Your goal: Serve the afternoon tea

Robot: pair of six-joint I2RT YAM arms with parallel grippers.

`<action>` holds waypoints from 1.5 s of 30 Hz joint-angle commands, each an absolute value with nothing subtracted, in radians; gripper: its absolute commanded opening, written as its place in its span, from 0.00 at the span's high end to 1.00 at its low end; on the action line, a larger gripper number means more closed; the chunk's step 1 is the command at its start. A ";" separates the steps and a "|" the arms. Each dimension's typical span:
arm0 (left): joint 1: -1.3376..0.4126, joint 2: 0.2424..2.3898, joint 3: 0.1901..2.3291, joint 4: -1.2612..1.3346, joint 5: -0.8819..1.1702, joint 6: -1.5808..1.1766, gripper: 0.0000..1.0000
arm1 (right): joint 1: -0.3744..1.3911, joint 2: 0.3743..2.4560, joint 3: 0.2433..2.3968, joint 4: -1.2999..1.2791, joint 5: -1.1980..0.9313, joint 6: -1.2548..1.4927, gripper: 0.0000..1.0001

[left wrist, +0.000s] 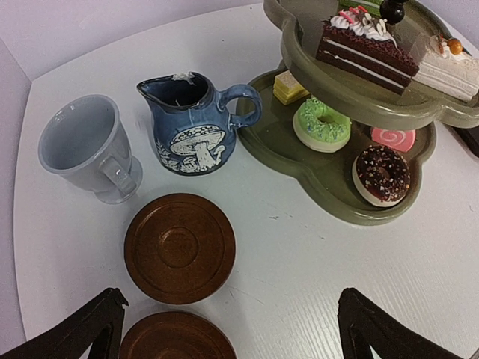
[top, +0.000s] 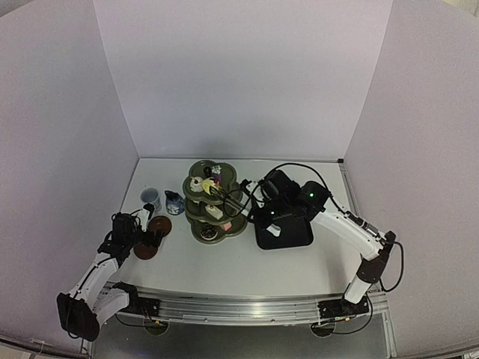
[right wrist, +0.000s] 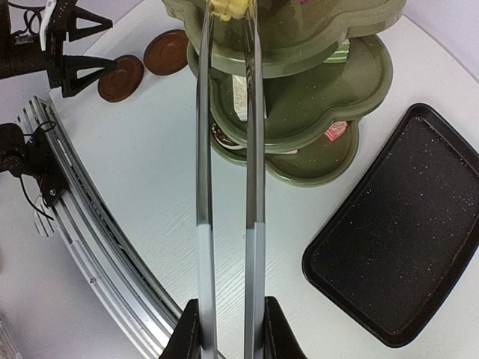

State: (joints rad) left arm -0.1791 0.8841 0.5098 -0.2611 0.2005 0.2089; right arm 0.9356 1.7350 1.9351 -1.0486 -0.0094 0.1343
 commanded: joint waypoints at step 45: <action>-0.174 0.874 0.540 -0.245 0.213 0.206 0.00 | 0.935 1.744 2.115 -1.143 0.068 0.122 0.67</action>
